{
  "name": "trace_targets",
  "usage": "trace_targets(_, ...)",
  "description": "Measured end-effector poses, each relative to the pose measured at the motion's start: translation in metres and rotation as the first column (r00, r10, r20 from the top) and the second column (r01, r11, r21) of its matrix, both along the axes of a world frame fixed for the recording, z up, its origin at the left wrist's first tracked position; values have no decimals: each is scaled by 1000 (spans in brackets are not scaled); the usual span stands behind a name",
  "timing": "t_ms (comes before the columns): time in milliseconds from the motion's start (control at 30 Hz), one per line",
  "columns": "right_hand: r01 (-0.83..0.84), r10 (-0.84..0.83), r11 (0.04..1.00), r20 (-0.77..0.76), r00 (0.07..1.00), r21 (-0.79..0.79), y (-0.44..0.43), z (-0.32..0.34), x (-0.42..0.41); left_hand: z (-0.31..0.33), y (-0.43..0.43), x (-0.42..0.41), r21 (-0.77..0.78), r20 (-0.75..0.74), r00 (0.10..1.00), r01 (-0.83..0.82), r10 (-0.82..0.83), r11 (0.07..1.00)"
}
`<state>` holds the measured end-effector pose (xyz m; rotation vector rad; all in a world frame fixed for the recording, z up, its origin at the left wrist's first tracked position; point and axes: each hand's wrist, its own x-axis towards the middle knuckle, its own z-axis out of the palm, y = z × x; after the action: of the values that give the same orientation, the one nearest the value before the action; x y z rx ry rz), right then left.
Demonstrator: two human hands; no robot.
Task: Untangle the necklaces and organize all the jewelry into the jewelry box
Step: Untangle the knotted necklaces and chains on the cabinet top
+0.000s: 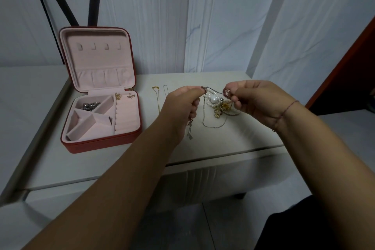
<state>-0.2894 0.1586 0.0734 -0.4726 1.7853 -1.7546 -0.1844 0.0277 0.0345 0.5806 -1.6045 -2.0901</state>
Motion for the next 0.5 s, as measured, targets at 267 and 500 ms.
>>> trace_targets(267, -37, 37, 998, 2, 999, -47, 2, 2, 5, 1, 2, 2, -11, 4, 1000, 24, -24, 1000)
trace_targets(500, -28, 32, 999, -142, 989, 30, 0, 6, 14, 0, 5, 2, -40, 11, 998, 63, -63, 997)
